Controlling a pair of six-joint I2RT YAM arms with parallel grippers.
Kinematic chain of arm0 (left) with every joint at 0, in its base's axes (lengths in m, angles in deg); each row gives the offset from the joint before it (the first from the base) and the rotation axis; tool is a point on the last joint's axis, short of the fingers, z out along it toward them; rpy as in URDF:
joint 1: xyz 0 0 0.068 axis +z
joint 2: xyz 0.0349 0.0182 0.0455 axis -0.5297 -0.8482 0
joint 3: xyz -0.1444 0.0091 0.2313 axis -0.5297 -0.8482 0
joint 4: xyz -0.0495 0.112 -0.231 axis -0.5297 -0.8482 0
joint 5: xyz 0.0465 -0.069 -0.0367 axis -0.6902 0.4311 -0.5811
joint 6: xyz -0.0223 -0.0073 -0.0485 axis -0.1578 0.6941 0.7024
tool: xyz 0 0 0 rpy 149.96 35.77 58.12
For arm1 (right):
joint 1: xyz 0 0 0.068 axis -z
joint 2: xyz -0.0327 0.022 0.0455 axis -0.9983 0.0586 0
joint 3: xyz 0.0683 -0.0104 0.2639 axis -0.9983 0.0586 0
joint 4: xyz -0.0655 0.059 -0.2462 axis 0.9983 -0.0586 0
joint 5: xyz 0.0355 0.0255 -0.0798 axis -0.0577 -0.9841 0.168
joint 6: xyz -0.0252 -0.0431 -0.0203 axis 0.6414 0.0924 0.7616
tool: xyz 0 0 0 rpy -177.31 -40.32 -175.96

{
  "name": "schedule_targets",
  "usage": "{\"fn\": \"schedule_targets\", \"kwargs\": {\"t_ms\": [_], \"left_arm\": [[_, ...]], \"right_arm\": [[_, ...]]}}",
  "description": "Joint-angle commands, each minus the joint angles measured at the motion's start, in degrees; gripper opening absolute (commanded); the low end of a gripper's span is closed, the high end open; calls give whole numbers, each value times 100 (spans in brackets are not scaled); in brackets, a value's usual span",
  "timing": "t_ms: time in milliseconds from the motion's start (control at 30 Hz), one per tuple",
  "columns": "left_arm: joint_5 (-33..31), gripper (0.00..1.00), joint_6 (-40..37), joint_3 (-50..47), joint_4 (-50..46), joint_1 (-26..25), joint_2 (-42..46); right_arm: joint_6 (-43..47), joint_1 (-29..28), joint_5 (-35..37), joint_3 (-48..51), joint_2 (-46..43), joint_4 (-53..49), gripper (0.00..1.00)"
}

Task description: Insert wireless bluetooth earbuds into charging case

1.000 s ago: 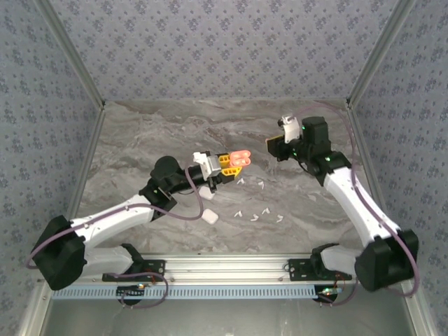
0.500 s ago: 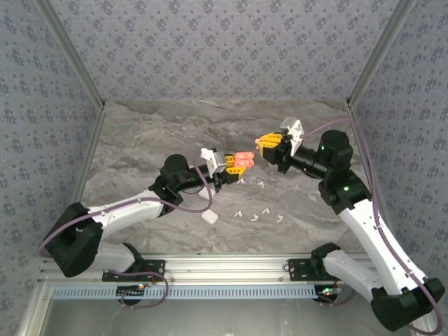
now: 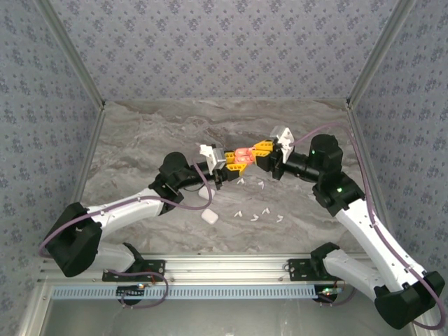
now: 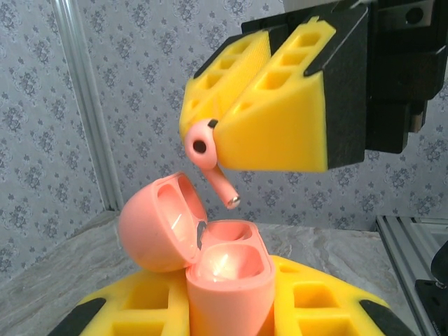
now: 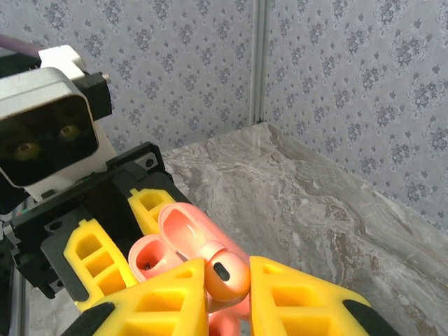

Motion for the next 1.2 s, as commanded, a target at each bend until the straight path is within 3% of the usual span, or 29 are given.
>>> {"fn": "schedule_targets", "kwargs": {"t_ms": [0,467,833,1167], "left_arm": [[103,0,78,194,244,14,-4],[75,0,65,194,205,23,8],[97,0,85,199,223,16,-8],[75,0,80,156,217,23,13]], "right_arm": [[158,-42,120,98,-17,-92,20],[407,-48,116,201,-17,-324,20],[528,-28,-397,121,149,-616,21],[415,68,-721,-146,253,-735,34]]}}
